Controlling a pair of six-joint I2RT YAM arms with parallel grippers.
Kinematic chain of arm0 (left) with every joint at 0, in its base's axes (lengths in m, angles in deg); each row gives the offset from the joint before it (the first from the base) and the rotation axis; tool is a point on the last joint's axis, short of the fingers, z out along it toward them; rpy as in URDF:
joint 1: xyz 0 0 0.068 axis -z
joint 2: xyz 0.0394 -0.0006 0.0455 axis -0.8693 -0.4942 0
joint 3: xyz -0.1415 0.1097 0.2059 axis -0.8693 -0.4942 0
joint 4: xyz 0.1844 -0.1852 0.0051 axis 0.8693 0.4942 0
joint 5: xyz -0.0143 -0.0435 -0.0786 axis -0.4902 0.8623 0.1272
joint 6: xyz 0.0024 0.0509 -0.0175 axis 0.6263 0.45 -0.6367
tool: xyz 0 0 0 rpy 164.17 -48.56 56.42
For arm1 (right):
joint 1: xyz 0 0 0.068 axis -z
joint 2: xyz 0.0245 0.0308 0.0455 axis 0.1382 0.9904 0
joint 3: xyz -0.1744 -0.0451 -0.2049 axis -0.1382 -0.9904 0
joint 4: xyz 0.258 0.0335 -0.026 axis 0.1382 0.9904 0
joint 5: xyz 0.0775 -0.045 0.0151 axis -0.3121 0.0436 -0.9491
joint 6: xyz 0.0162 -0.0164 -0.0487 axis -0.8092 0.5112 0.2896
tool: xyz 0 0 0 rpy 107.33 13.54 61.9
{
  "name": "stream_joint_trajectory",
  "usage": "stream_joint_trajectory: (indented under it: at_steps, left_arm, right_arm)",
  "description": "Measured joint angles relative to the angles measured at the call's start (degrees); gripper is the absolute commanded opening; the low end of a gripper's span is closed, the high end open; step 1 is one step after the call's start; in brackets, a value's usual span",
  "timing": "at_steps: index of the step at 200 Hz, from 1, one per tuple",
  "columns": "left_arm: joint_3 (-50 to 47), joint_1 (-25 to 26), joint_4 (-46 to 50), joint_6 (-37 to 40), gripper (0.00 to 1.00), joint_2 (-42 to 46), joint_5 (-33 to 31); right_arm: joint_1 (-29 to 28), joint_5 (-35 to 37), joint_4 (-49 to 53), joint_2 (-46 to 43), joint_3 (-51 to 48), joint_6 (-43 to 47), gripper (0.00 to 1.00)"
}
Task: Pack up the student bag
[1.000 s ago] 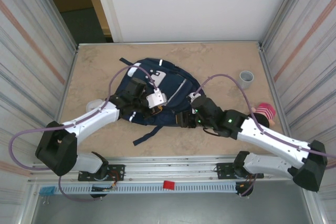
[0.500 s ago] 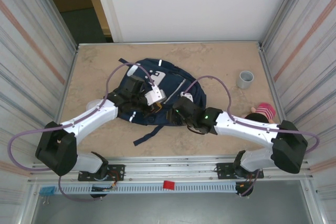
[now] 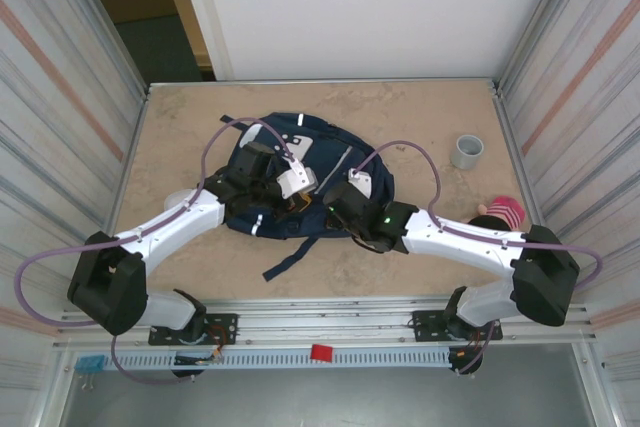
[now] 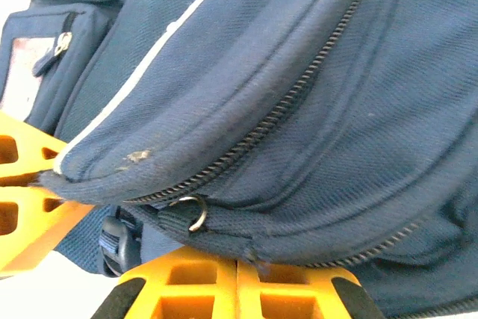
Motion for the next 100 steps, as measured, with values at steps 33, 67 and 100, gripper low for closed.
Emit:
stream_joint_trajectory:
  at_steps: [33,67,100]
  left_arm:
    - [0.0,-0.7,0.1,0.8,0.0,0.0,-0.1]
    - [0.2,-0.9,0.4,3.1,0.0,0.0,-0.5]
    - [0.2,-2.4,5.2,2.6,0.32,1.7,-1.7]
  right_arm:
    - [0.9,1.4,5.6,-3.1,0.2,0.0,0.0]
    - [5.2,-2.6,8.2,-7.5,-0.2,3.2,0.0]
    - [11.1,-6.2,10.2,-11.0,-3.3,9.7,0.0]
